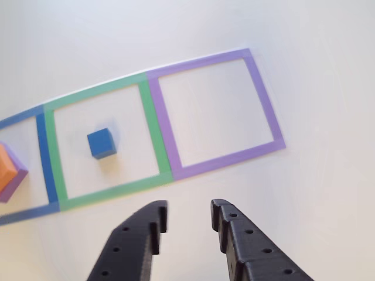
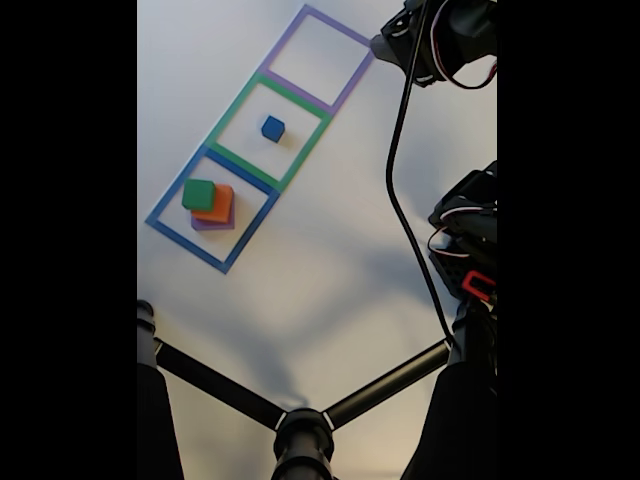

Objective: Tower of hanoi

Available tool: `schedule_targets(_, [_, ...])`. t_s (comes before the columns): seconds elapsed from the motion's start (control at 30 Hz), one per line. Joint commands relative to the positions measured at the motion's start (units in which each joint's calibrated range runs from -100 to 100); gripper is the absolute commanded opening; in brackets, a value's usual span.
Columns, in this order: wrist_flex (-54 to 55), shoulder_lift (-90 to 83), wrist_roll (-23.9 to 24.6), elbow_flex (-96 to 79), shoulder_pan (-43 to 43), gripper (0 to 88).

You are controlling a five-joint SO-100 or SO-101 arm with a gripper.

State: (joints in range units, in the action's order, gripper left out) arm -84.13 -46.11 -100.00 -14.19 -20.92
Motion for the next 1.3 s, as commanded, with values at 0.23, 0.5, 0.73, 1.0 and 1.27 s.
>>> schedule_targets(0.23, [50.58,-11.26,0.0,-48.19,-0.77,24.7])
schedule_targets(0.5, [74.13,-6.45,0.0,-62.01,2.35,33.6])
schedule_targets(0.73, [95.34,4.12,0.0,-69.64,4.72,36.0])
schedule_targets(1.0, [117.84,19.51,0.0,-75.09,6.62,36.2])
schedule_targets(1.27, [136.7,37.78,0.0,-73.73,8.99,36.7])
